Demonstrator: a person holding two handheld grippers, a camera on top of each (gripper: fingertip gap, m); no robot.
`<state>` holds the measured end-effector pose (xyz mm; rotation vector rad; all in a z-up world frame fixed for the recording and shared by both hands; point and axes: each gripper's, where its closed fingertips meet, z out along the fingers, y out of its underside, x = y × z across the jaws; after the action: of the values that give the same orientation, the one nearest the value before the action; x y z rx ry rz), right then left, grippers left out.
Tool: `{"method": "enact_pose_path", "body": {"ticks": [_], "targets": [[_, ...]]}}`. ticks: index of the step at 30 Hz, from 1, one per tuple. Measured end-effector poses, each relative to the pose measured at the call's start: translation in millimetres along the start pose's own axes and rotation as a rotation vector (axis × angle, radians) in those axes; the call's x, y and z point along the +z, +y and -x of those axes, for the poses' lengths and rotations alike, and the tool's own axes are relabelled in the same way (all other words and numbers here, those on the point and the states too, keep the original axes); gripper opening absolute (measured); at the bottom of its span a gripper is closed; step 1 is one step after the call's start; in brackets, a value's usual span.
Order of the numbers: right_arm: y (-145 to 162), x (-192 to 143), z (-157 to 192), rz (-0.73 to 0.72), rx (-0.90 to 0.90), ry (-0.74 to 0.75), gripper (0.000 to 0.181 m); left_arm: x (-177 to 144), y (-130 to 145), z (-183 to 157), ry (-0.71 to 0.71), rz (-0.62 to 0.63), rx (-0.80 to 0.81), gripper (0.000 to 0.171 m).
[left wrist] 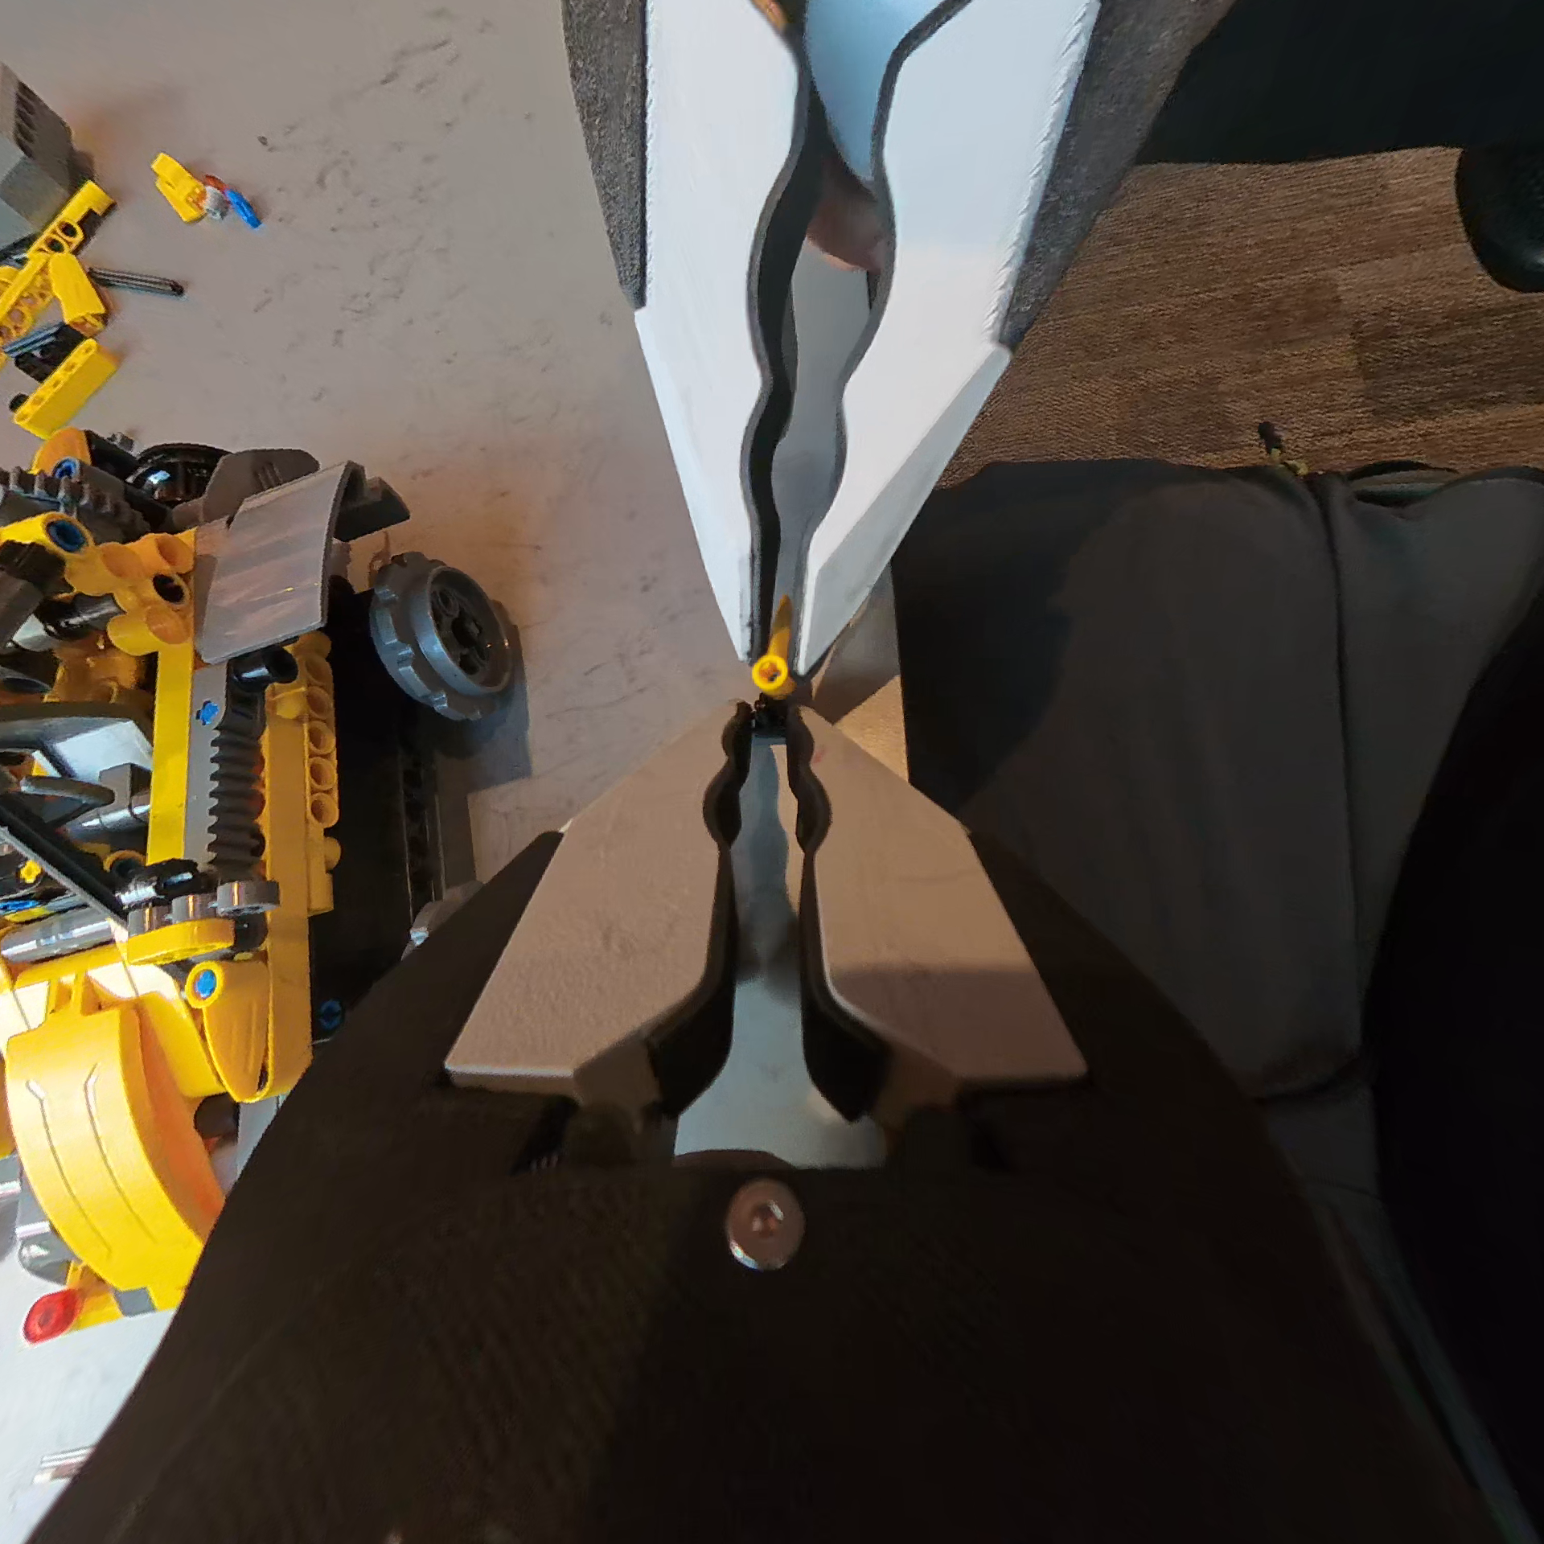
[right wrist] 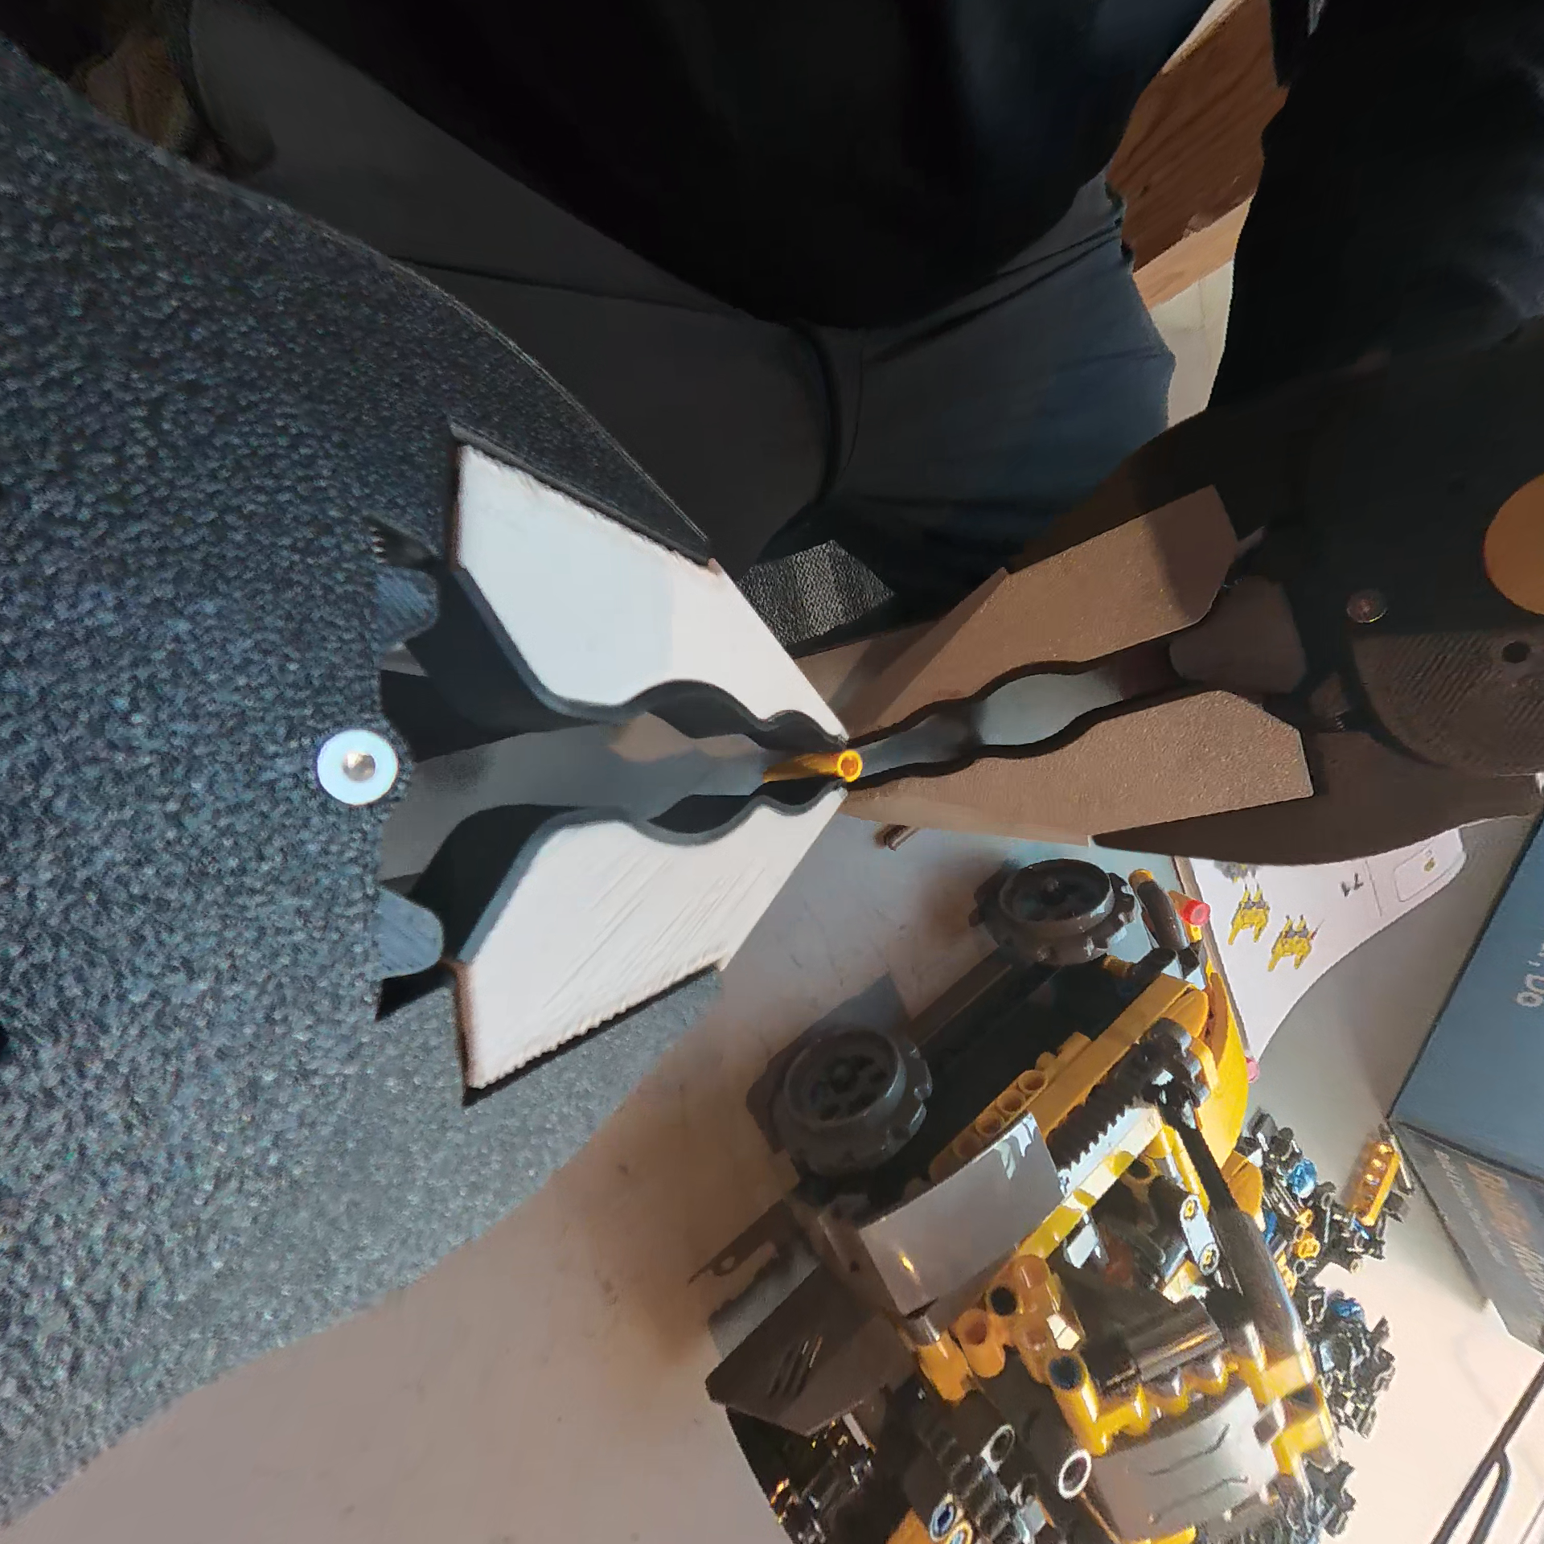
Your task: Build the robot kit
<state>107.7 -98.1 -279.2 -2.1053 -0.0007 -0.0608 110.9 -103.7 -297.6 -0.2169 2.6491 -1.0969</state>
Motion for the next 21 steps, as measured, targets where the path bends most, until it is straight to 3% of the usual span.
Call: {"method": "enact_pose_path", "body": {"ticks": [13, 21], "targets": [[0.1, 3.2, -0.2, 0.025, -0.006, 0.0, 0.003, -0.7, 0.7, -2.5, 0.05, -0.006, -0.016, 0.004], [2.9, 4.6, 0.9, 0.138, -0.092, -0.037, 0.002, -1.0, 1.4, -2.9, 0.056, -0.005, -0.011, 0.004]]}}
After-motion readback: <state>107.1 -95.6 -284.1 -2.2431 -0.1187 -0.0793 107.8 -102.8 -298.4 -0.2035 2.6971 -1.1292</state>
